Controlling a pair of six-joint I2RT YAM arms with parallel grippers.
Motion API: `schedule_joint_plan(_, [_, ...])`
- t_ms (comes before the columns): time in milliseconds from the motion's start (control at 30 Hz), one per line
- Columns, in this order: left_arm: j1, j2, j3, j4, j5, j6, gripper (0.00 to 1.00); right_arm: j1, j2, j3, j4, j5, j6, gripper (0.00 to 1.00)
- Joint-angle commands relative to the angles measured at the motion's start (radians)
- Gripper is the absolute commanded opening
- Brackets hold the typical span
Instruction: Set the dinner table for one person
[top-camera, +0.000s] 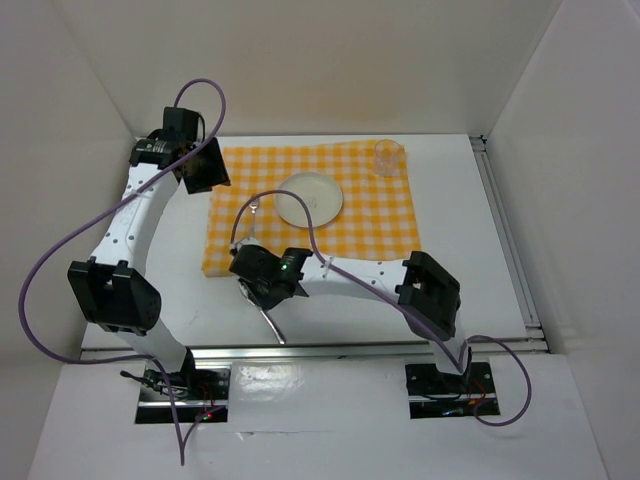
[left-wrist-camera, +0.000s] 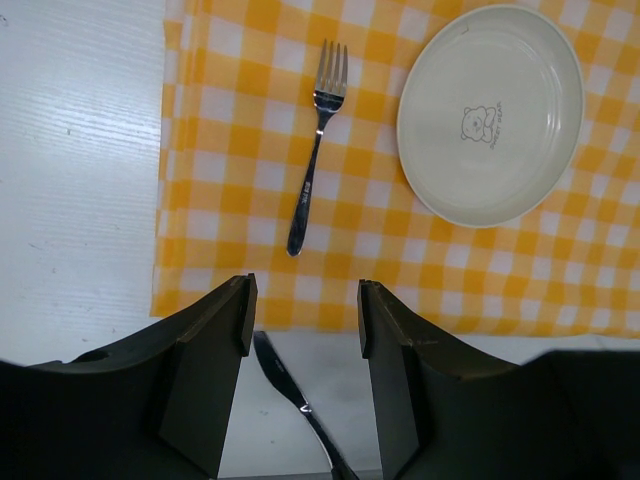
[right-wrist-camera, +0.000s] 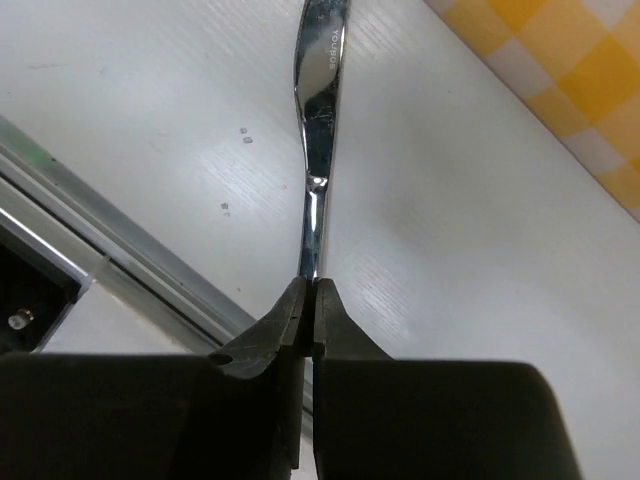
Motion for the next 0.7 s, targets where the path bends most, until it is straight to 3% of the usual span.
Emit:
schedule_joint_plan(0, [0.001, -0.041, -0.004, 0.03, 0.021, -0.022, 0.62, 0.007, -0.071, -0.002, -0.05, 0.021, -0.015, 0.0])
schedule_joint_plan(33, [0.001, -0.041, -0.004, 0.039, 0.021, -0.022, 0.62, -0.006, -0.071, -0.017, -0.05, 0.021, -0.015, 0.0])
schedule_joint_plan(100, [0.001, -0.041, -0.013, 0.039, 0.031, -0.022, 0.6, -0.006, -0.071, -0.027, -0.05, -0.006, -0.015, 0.09])
schedule_joint_plan(167, [0.001, -0.032, -0.022, 0.039, 0.031, -0.032, 0.6, -0.006, -0.048, -0.027, -0.05, -0.05, -0.029, 0.28])
schedule_joint_plan(200, [0.001, -0.032, -0.022, 0.039, 0.031, -0.032, 0.6, -0.006, -0.036, -0.027, -0.034, -0.069, -0.038, 0.43])
schedule_joint_plan(233, [0.001, -0.032, -0.031, 0.039, 0.031, -0.032, 0.6, -0.006, -0.036, -0.036, -0.025, -0.084, -0.038, 0.47])
schedule_joint_plan(433, [0.001, -0.052, -0.085, 0.057, 0.019, -0.041, 0.6, -0.006, 0.008, -0.059, 0.032, -0.123, -0.049, 0.61])
schedule_joint_plan(667, [0.001, -0.061, -0.096, 0.057, 0.028, -0.041, 0.6, -0.006, 0.094, -0.035, 0.075, -0.153, -0.067, 0.61])
